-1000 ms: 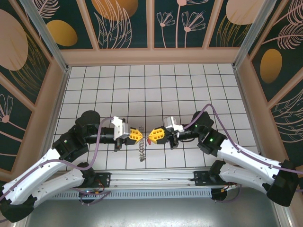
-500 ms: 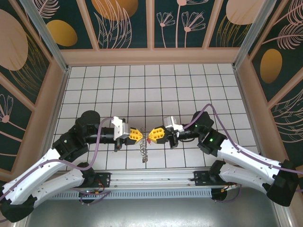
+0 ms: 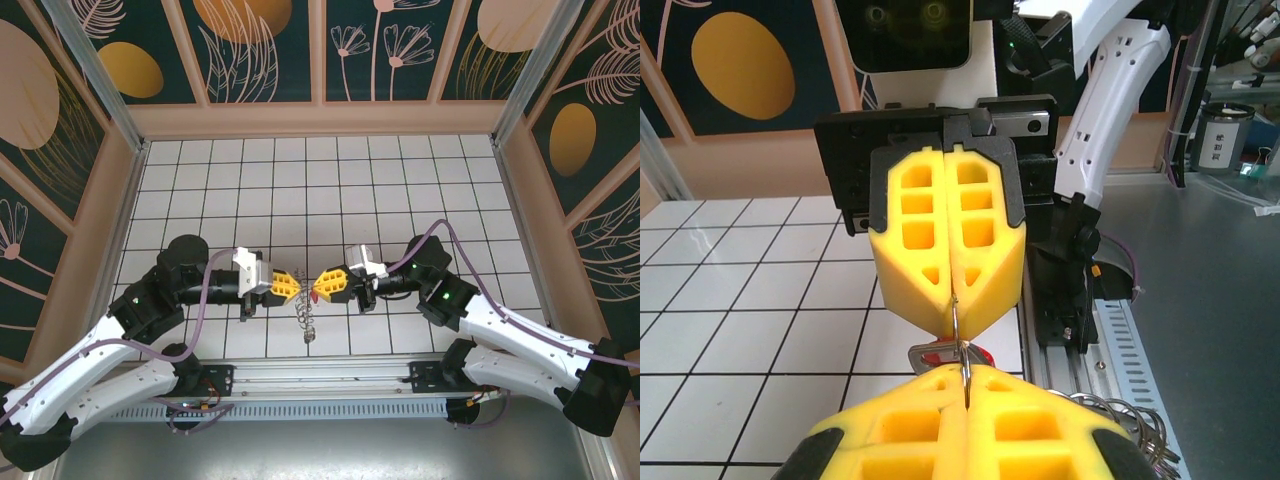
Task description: Put the keys on the keyring
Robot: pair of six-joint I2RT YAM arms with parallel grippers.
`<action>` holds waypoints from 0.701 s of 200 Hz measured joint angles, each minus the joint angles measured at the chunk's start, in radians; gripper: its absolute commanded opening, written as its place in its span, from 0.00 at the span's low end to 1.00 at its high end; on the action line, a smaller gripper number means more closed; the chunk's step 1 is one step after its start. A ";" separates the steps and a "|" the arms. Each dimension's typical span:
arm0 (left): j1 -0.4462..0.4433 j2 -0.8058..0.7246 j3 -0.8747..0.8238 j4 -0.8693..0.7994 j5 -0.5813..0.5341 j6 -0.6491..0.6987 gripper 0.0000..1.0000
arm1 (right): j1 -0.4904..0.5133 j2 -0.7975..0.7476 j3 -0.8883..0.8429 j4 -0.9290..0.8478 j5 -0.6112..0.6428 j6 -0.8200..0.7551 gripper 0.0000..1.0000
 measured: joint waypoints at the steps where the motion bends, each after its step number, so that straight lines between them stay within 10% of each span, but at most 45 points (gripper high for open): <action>1: 0.000 0.000 0.000 0.000 0.000 0.000 0.00 | 0.000 0.000 0.000 0.000 0.000 0.000 0.00; 140: 0.000 0.008 0.000 -0.001 -0.004 0.000 0.00 | 0.000 0.012 -0.002 0.034 -0.006 0.015 0.00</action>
